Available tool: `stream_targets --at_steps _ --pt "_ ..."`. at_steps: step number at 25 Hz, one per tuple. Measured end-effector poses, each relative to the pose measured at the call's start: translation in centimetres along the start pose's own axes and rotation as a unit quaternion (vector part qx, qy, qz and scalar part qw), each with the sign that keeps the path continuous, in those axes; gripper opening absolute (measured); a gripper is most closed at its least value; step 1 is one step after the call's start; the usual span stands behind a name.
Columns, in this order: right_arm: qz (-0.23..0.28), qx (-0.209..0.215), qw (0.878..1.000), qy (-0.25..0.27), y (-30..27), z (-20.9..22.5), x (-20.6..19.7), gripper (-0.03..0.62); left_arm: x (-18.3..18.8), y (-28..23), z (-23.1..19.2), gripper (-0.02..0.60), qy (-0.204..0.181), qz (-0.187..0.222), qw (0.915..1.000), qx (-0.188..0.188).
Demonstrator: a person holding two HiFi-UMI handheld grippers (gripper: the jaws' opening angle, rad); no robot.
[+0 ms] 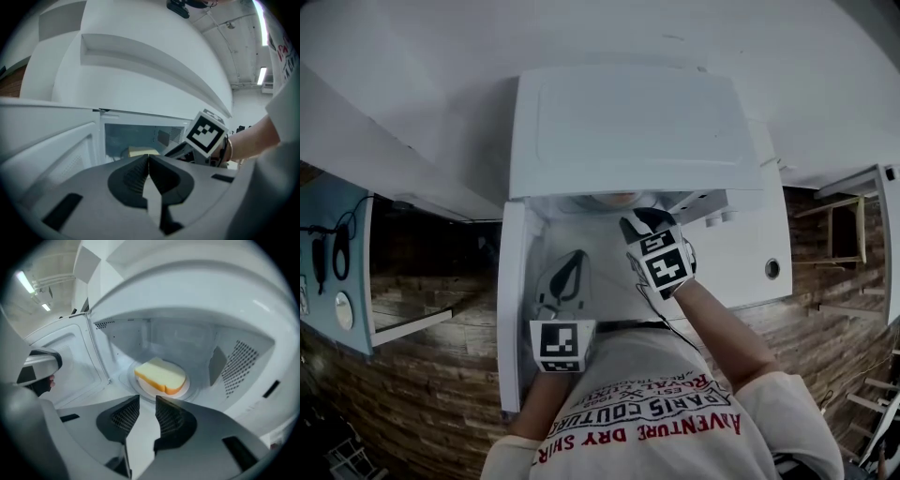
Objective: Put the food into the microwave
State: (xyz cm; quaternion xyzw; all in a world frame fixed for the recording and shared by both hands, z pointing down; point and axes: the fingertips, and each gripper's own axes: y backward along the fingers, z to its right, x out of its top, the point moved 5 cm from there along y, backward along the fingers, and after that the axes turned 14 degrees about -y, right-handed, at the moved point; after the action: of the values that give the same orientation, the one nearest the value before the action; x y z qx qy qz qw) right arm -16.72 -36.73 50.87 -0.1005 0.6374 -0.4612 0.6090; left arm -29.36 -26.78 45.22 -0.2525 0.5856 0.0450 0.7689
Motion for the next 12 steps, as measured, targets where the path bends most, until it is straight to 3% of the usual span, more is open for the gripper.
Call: stream_targets --at_steps 4,12 --pt "0.076 -0.019 0.997 -0.005 3.7 -0.2 1.0 0.048 0.6 0.4 0.5 0.008 0.011 0.005 0.9998 0.019" --pt "0.191 0.013 0.981 -0.022 11.6 -1.1 1.5 0.014 4.7 1.7 2.5 0.008 0.002 0.037 0.9985 0.039"
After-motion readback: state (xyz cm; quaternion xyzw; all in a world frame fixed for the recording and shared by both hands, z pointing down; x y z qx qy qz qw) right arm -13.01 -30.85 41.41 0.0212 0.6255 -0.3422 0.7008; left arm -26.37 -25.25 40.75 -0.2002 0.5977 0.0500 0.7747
